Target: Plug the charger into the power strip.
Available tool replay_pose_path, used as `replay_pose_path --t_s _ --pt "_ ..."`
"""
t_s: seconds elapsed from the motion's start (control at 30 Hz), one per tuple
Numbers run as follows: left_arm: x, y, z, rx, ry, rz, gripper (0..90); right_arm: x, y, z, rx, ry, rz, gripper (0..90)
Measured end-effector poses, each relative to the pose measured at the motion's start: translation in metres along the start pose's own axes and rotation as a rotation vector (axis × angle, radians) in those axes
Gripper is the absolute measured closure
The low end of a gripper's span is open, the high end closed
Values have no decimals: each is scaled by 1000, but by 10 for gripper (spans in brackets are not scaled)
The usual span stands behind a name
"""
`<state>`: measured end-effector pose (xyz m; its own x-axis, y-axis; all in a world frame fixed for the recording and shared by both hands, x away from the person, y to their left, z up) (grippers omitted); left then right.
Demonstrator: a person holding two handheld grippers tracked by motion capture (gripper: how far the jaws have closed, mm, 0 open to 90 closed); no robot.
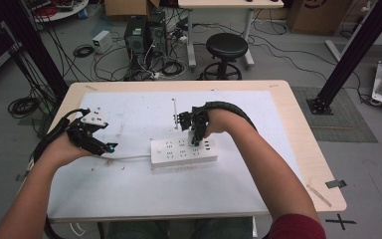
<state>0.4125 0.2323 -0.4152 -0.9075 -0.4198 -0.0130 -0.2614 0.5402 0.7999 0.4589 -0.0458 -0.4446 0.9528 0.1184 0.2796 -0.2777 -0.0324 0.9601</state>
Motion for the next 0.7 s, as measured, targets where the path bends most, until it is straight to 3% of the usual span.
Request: replay_pose_path --t_s 0.07,0.13,0.23,0.47,0.7 --pt "1 -1 -1 -2 0 1 193 0 -1 0 7 -1 -2 635" --pt "3 -2 -2 0 -9 6 193 -3 -8 -1 -27 18 2 635" --pt "3 -2 -2 -3 -8 4 193 -1 -9 0 3 -5 -19 636" --pt "0 -3 -1 1 2 3 193 -5 -10 -3 -14 13 16 637" --pt "2 -4 -2 -11 -6 7 193 -4 -13 -3 -22 -8 -9 638"
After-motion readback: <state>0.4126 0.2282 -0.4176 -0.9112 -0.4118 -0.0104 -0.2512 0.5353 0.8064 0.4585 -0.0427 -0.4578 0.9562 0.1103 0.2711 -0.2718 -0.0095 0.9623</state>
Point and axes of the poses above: each handheld gripper's, and its own axes: y roughly backward along the jaws, z roughly out of its underside, x roughly to its right, the point moved 9 cm from there along -y, roughly forward along the jaws, and after that the axes turned 13 degrees about z, right-handed, at the moved point
